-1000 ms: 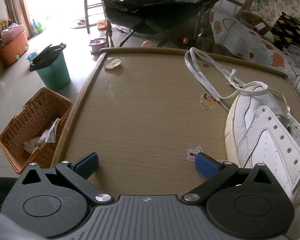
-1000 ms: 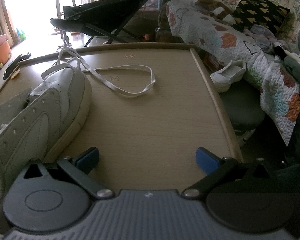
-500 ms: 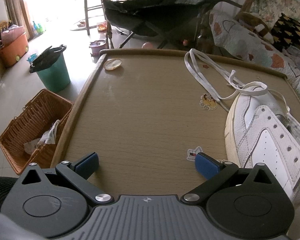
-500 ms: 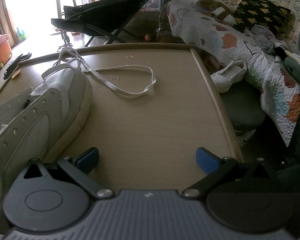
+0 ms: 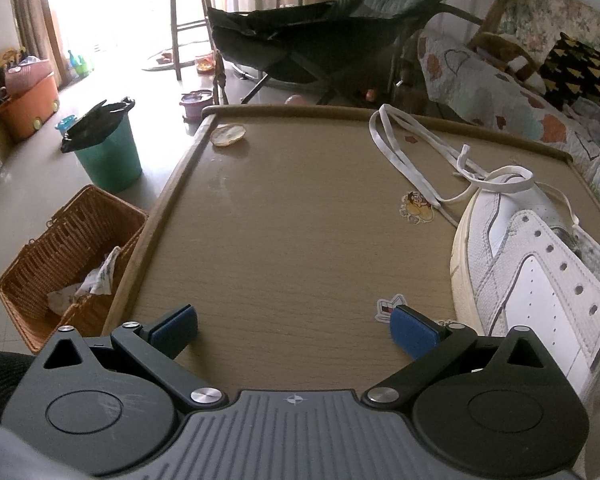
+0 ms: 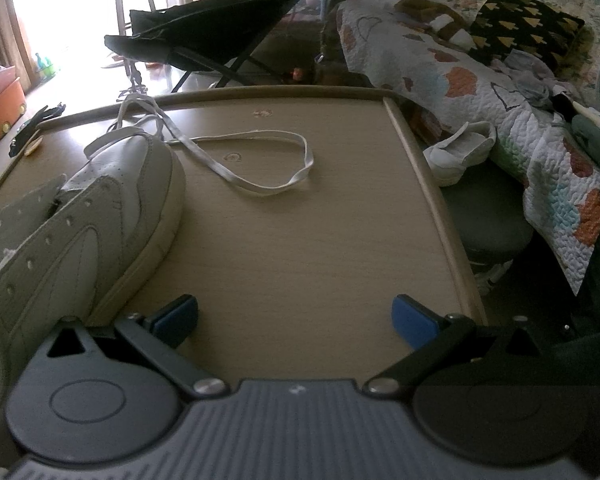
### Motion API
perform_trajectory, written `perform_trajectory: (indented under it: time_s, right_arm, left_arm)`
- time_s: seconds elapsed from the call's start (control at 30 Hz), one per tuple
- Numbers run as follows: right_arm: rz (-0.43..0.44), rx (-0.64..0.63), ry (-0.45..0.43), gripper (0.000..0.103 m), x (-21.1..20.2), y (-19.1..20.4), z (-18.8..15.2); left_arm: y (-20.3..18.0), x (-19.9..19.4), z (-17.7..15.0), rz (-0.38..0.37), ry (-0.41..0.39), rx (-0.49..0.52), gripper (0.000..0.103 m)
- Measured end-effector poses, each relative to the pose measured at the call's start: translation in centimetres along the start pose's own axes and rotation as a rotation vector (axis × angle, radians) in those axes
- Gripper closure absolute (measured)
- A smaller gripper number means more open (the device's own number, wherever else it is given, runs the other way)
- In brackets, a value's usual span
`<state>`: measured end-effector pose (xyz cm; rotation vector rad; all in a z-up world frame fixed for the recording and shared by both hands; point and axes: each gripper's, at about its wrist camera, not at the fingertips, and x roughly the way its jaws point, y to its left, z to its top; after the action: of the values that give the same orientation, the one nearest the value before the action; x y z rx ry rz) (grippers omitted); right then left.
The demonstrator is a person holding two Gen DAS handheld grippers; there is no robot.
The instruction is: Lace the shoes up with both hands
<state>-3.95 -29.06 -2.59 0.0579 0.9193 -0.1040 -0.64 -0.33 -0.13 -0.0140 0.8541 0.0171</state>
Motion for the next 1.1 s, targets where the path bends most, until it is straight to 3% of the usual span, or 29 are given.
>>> perform_trajectory:
  time_s: [0.4,0.77,0.9,1.1]
  right_arm:
    - [0.002,-0.002,0.005,0.0,0.1,0.0,0.1]
    - [0.025,0.041,0.006,0.003,-0.1,-0.7,0.4]
    - [0.041,0.078,-0.003,0.011,-0.3,-1.4,0.4]
    - [0.075,0.147,-0.017,0.022,-0.5,-2.4,0.8]
  left_arm:
    - [0.2,-0.3,-0.1,0.0,0.0,0.0,0.0]
    - [0.7,-0.6,0.1,0.022,0.048,-0.048,0.0]
    - [1.0,-1.6,0.3,0.016,0.031,-0.081,0.0]
    - [-0.3,-3.9,1.6,0.049,0.031,-0.029,0.001]
